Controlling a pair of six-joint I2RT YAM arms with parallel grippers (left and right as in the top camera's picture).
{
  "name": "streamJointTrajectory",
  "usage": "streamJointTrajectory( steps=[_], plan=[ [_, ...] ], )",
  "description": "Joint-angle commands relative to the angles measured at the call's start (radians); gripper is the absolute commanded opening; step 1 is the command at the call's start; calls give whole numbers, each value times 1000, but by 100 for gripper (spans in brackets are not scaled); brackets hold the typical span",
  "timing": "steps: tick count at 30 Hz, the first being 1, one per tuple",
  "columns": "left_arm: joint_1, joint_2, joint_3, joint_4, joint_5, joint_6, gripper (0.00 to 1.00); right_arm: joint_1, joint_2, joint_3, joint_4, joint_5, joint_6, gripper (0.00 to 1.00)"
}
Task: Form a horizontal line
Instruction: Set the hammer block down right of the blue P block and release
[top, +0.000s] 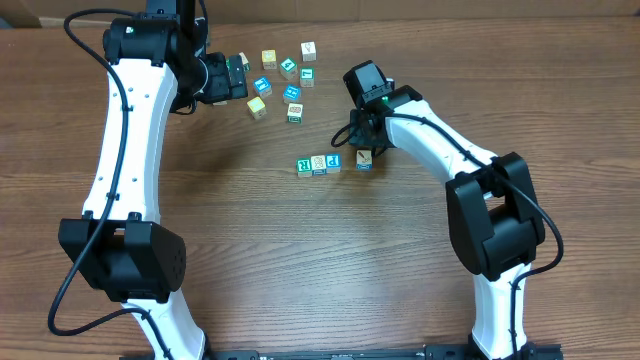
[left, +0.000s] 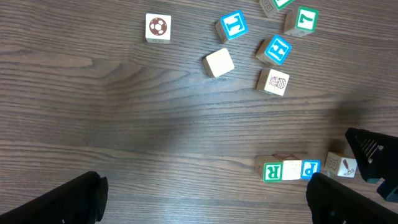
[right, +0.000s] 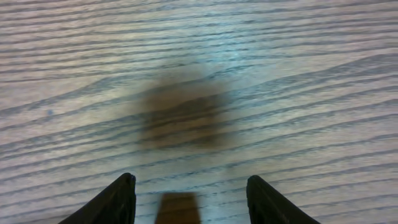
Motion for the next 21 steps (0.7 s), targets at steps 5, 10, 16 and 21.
streamJointTrajectory(
  steps=[5,10,16,21],
  plan=[
    [-2,5,6,0,-6,-10,100,-62,-8,-6,-56,26,5,50],
    [-2,5,6,0,-6,-10,100,-69,-8,-6,-146,23,3,25],
    [-2,5,6,0,-6,-10,100,-66,-8,-6,-157,-138,-3,6],
    [-2,5,6,0,-6,-10,100,-66,-8,-6,-165,-185,-7,6]
  ],
)
